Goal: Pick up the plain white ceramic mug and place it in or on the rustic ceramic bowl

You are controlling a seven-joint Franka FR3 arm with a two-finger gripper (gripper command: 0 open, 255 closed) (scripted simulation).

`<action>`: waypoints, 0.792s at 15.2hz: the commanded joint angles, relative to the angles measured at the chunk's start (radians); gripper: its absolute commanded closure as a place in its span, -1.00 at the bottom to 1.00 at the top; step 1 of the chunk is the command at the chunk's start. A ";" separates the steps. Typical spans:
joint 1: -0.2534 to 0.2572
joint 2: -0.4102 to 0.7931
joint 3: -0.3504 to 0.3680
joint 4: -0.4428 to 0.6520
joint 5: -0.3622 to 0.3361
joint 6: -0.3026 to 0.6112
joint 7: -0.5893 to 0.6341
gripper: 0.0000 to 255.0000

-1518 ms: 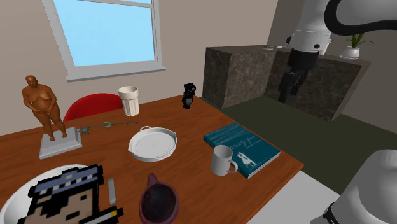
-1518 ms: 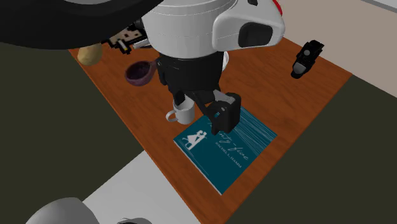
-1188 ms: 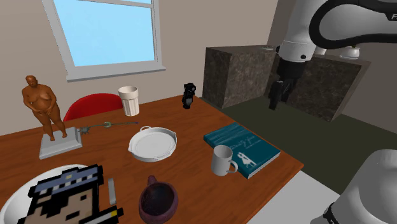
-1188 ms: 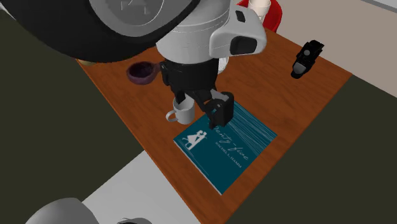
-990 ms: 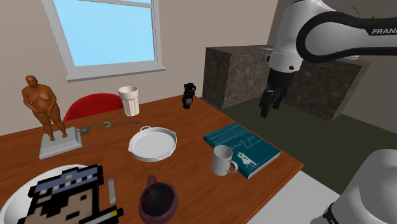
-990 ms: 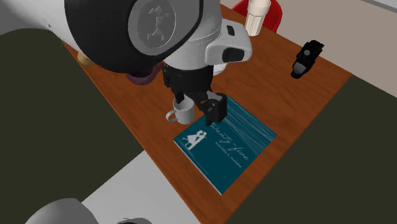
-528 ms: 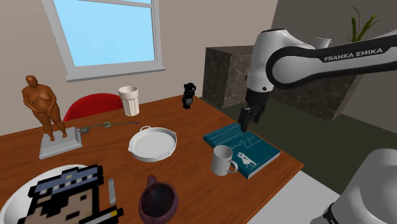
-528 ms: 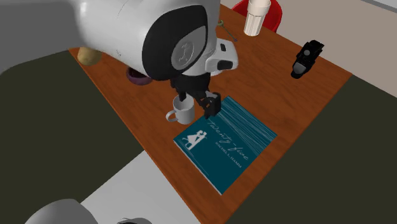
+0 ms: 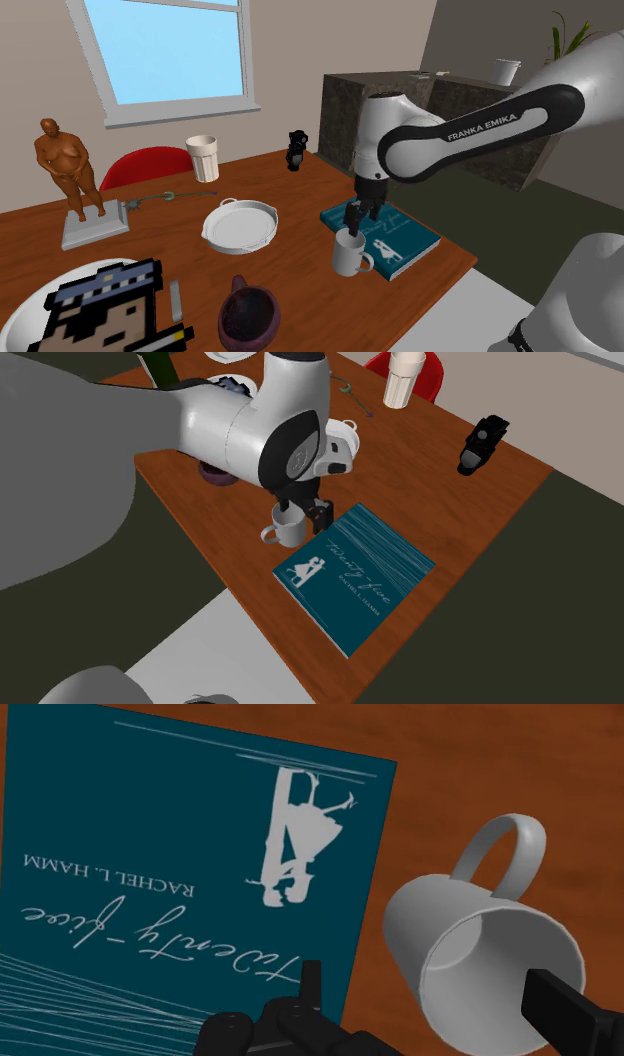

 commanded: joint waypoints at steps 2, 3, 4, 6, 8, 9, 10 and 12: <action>0.002 0.048 0.010 -0.002 -0.004 0.050 0.010 -1.00; 0.002 0.055 0.011 -0.010 -0.005 0.065 0.012 -1.00; 0.002 0.063 0.012 -0.017 -0.006 0.079 0.013 -1.00; 0.002 0.079 0.013 -0.031 -0.009 0.109 0.015 -1.00; 0.001 0.092 0.015 -0.042 -0.011 0.132 0.017 -1.00; 0.001 0.092 0.015 -0.042 -0.011 0.132 0.017 -1.00; 0.001 0.092 0.015 -0.042 -0.011 0.132 0.017 -1.00; 0.001 0.092 0.015 -0.042 -0.011 0.132 0.017 -1.00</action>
